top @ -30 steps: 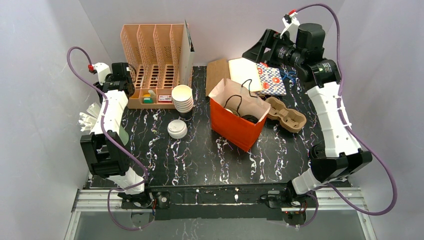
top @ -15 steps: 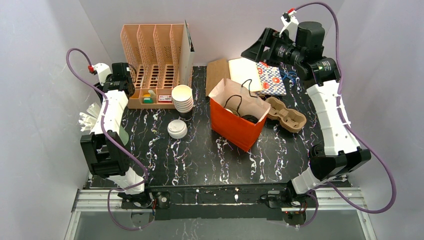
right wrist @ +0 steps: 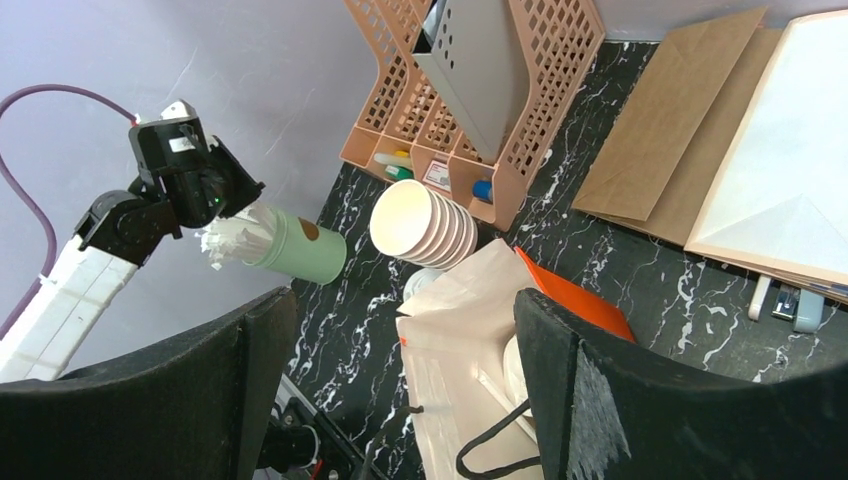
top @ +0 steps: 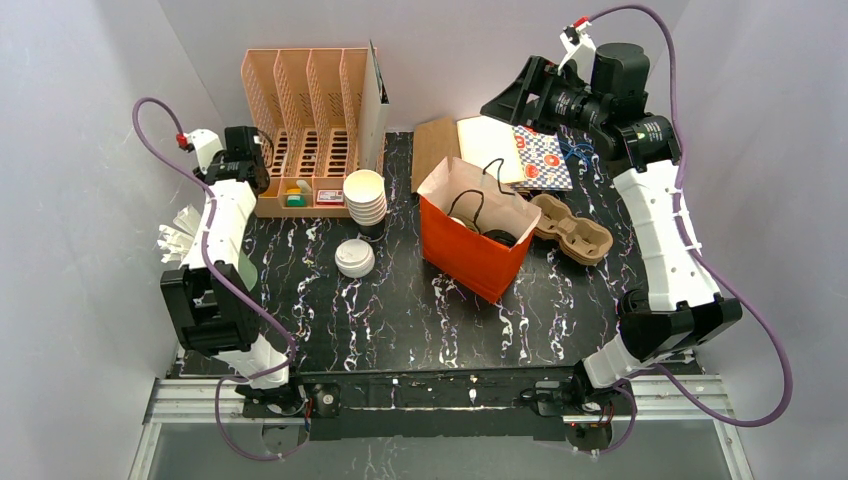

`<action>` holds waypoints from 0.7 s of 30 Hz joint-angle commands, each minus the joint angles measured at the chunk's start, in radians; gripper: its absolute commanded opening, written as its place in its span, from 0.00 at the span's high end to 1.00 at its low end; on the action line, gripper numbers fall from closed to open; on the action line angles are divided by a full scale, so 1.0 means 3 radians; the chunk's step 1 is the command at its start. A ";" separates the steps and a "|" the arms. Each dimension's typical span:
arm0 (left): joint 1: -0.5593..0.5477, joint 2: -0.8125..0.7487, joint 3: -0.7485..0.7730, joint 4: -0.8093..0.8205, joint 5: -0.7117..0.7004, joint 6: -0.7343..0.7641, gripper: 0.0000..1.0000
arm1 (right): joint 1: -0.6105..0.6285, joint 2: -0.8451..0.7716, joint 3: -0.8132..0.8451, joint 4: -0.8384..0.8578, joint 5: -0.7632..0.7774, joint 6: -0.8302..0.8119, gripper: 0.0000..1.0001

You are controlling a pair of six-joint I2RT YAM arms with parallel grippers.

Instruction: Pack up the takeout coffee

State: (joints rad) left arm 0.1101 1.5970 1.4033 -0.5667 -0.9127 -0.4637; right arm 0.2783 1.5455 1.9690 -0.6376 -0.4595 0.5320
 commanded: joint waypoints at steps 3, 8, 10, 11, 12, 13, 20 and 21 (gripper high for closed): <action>-0.0004 -0.0285 0.0550 -0.0543 -0.0311 -0.0359 1.00 | 0.0018 -0.0046 0.0030 0.0096 -0.0095 0.0043 0.12; -0.0004 -0.0621 0.0787 -0.0660 -0.0381 -0.0448 1.00 | 0.0018 -0.0038 0.0024 0.0180 -0.0140 0.0056 0.12; -0.0004 -0.0700 0.0910 -0.0699 -0.0380 -0.0406 1.00 | 0.0015 -0.0047 0.0000 0.0209 -0.0150 0.0057 0.12; -0.0004 -0.0732 0.0981 -0.0732 -0.0379 -0.0384 1.00 | 0.0018 -0.0052 -0.0014 0.0223 -0.0152 0.0057 0.12; -0.0004 -0.0770 0.1056 -0.0775 -0.0375 -0.0371 1.00 | 0.0017 -0.0065 -0.0029 0.0243 -0.0151 0.0060 0.12; -0.0004 -0.0809 0.1127 -0.0808 -0.0376 -0.0348 1.00 | 0.0018 -0.0076 -0.0048 0.0263 -0.0151 0.0066 0.12; -0.0004 -0.1191 0.1616 -0.0705 -0.0224 -0.0339 1.00 | 0.0017 -0.0192 -0.0164 0.0356 -0.0156 0.0078 0.12; -0.0005 -0.1276 0.1595 -0.0531 -0.0012 -0.0315 1.00 | 0.0018 -0.0213 -0.0186 0.0372 -0.0156 0.0073 0.12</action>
State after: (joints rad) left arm 0.1093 1.3109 1.8420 -0.7959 -0.9829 -0.5514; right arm 0.2783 1.5391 1.9259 -0.5938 -0.4923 0.5510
